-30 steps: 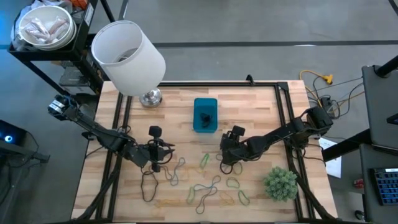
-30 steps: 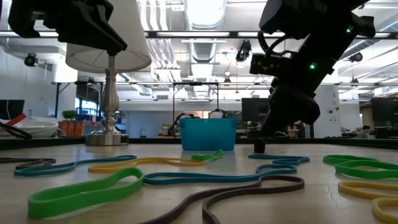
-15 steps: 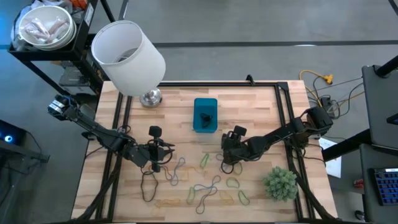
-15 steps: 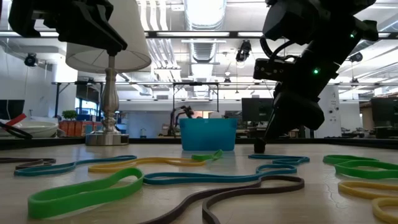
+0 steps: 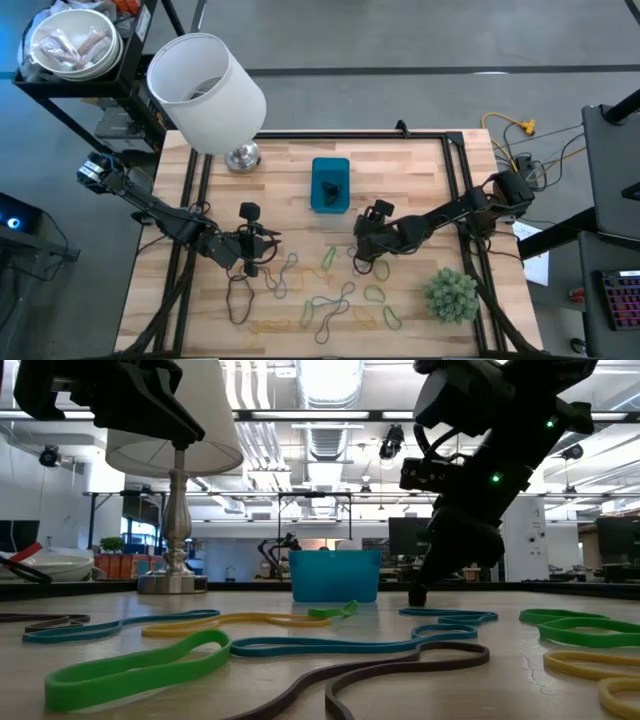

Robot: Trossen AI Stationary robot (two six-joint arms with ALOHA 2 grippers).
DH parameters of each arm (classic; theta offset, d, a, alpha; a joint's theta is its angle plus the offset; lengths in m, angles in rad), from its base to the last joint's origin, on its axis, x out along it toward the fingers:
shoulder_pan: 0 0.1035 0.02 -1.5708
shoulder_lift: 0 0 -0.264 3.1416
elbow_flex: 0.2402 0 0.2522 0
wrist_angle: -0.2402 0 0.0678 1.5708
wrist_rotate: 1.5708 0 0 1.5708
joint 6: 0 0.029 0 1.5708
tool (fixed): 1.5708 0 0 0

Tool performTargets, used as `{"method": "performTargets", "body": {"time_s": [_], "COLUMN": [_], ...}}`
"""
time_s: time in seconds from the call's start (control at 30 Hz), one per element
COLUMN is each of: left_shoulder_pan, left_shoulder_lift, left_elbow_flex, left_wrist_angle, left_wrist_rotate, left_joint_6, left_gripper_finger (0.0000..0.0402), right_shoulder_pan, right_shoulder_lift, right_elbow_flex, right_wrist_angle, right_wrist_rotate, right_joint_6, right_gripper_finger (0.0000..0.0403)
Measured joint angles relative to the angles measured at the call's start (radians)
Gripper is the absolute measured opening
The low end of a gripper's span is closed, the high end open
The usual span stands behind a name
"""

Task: Pick and place rubber bands into bin
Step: Put the black rubber band into the blue bin

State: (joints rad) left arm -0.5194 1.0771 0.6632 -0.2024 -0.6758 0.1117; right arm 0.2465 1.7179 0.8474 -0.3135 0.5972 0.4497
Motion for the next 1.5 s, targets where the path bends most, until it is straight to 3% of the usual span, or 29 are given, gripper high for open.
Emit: {"method": "performTargets", "body": {"time_s": [1.5], "left_shoulder_pan": [0.0], "left_shoulder_lift": [0.0], "left_elbow_flex": [-0.006], "left_wrist_angle": [0.003], "left_wrist_rotate": [0.0], "left_joint_6": [0.0], "left_gripper_finger": [0.007], "right_shoulder_pan": [-0.031], "right_shoulder_lift": [0.001], "right_elbow_flex": [-0.05], "right_wrist_angle": [0.112], "right_wrist_rotate": [-0.048], "right_joint_6": [0.003], "right_gripper_finger": [0.0155]}}
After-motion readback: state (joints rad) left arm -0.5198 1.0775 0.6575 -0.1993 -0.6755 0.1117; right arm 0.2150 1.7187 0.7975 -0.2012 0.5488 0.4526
